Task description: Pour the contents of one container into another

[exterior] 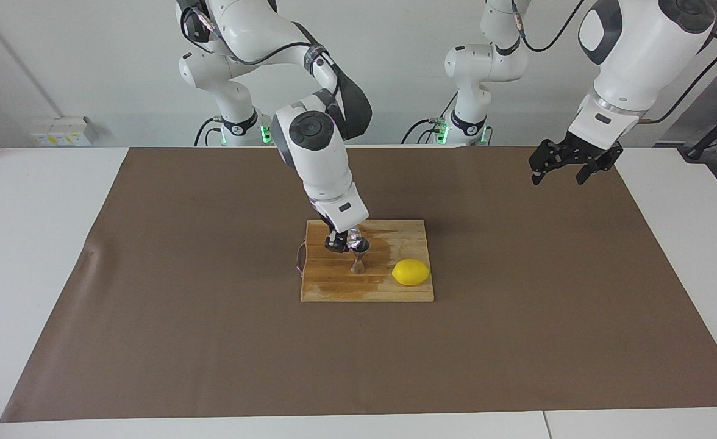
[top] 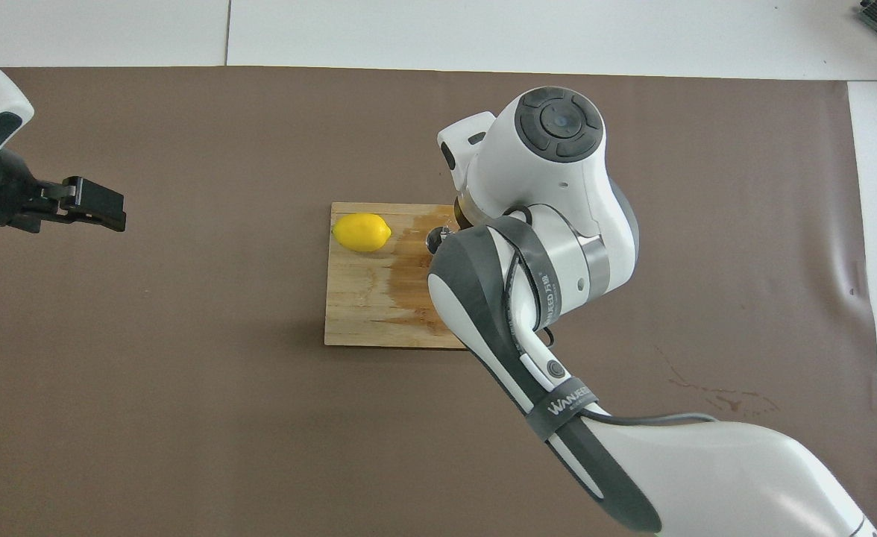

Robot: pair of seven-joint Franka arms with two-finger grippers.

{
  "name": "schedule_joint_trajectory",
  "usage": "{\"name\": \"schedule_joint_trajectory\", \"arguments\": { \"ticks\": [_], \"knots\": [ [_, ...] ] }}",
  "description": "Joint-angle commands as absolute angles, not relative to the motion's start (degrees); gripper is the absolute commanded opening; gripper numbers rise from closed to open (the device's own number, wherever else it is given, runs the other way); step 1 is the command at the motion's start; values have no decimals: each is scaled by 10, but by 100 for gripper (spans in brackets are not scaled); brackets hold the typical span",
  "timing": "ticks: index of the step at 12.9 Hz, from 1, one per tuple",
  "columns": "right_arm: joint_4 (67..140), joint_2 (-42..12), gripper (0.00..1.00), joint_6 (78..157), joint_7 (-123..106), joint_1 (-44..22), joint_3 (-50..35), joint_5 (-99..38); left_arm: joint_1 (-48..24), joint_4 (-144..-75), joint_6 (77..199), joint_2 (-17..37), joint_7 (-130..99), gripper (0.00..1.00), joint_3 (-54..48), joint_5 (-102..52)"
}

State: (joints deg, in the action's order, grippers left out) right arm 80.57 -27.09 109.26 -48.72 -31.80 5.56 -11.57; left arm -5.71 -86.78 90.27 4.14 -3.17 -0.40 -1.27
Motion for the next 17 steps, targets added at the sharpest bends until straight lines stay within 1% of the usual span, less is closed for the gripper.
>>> {"name": "schedule_joint_trajectory", "arguments": {
  "ticks": [1, 9, 17],
  "knots": [
    [774, -287, 0, 1068, -468, -316, 53, -96, -59, -889, 908, 24, -31, 100, -2, -4],
    [762, -290, 0, 1046, -451, -324, 53, -75, -60, -889, 908, 24, -31, 100, -2, -4],
    [745, -299, 0, 1054, -437, -329, 52, -70, -59, -889, 908, 23, -31, 100, -2, -4]
  ]
}}
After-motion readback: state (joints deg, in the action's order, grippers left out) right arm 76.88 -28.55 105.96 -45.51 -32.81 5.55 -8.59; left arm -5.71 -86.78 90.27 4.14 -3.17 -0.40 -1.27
